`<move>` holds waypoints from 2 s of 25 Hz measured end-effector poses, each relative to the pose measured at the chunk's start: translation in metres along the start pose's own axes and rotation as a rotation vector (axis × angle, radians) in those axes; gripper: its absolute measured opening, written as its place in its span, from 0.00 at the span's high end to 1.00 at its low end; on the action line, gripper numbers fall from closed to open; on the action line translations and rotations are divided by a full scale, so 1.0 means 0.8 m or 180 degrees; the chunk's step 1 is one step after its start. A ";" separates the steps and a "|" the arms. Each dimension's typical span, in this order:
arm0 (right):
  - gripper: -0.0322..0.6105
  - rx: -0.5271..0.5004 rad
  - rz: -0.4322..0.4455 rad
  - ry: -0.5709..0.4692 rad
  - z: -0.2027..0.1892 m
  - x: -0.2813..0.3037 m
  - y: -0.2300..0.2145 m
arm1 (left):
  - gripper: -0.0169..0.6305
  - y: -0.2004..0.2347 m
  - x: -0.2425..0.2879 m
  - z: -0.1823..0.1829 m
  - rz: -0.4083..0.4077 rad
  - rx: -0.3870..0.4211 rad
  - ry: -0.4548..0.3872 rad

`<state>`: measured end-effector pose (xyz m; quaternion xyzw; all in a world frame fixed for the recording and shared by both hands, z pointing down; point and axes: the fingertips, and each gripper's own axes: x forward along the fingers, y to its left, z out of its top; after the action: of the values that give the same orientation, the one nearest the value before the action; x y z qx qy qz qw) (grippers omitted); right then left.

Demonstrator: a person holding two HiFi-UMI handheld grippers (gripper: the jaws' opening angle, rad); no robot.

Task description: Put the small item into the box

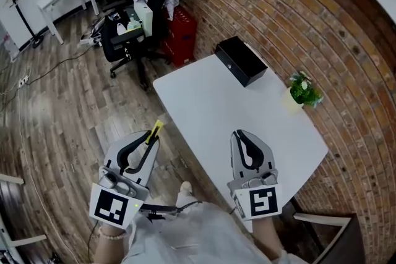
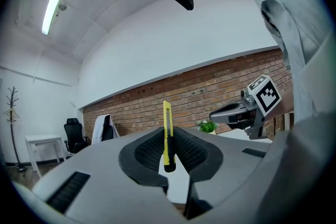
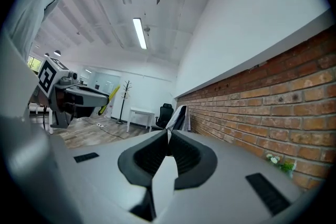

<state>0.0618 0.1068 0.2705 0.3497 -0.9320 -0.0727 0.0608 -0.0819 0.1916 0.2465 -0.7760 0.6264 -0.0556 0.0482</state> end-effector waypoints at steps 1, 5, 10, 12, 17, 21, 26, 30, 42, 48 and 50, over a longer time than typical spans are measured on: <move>0.87 0.0003 0.0007 0.0032 -0.003 0.008 -0.007 | 0.87 0.004 0.011 0.000 -0.0005 -0.0001 0.0001; 0.87 0.0039 0.0009 0.0089 -0.012 0.035 -0.030 | 0.87 0.014 0.050 -0.001 -0.0055 -0.0003 0.0022; 0.87 0.0062 -0.0036 0.0137 -0.022 0.049 -0.048 | 0.87 0.012 0.081 -0.002 -0.0156 0.0009 0.0019; 0.87 0.0080 -0.0088 0.0172 -0.027 0.051 -0.056 | 0.87 0.009 0.090 -0.003 -0.0200 0.0013 0.0035; 0.87 0.0137 -0.0200 0.0235 -0.035 0.044 -0.073 | 0.87 0.003 0.106 -0.002 -0.0272 -0.0018 0.0033; 0.87 0.0152 -0.0274 0.0257 -0.040 0.040 -0.084 | 0.87 -0.005 0.122 -0.002 -0.0364 -0.0008 0.0022; 0.87 0.0135 -0.0357 0.0269 -0.046 0.042 -0.092 | 0.87 -0.009 0.141 -0.005 -0.0502 0.0008 0.0011; 0.87 0.0128 -0.0456 0.0175 -0.042 0.050 -0.106 | 0.87 -0.007 0.163 -0.007 -0.0575 -0.0003 -0.0018; 0.87 0.0158 -0.0759 0.0347 -0.072 0.104 -0.159 | 0.87 0.026 0.254 -0.028 -0.0883 -0.0075 0.0024; 0.87 0.0221 -0.0808 0.0487 -0.098 0.157 -0.188 | 0.87 0.055 0.307 -0.055 -0.0978 -0.0076 0.0202; 0.87 0.0247 -0.0829 0.0503 -0.107 0.180 -0.197 | 0.87 0.067 0.326 -0.064 -0.1018 -0.0081 0.0240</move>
<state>0.0696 -0.1132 0.3355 0.4743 -0.8733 -0.0162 0.1104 -0.0866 -0.0746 0.2963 -0.8638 0.4969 -0.0836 0.0053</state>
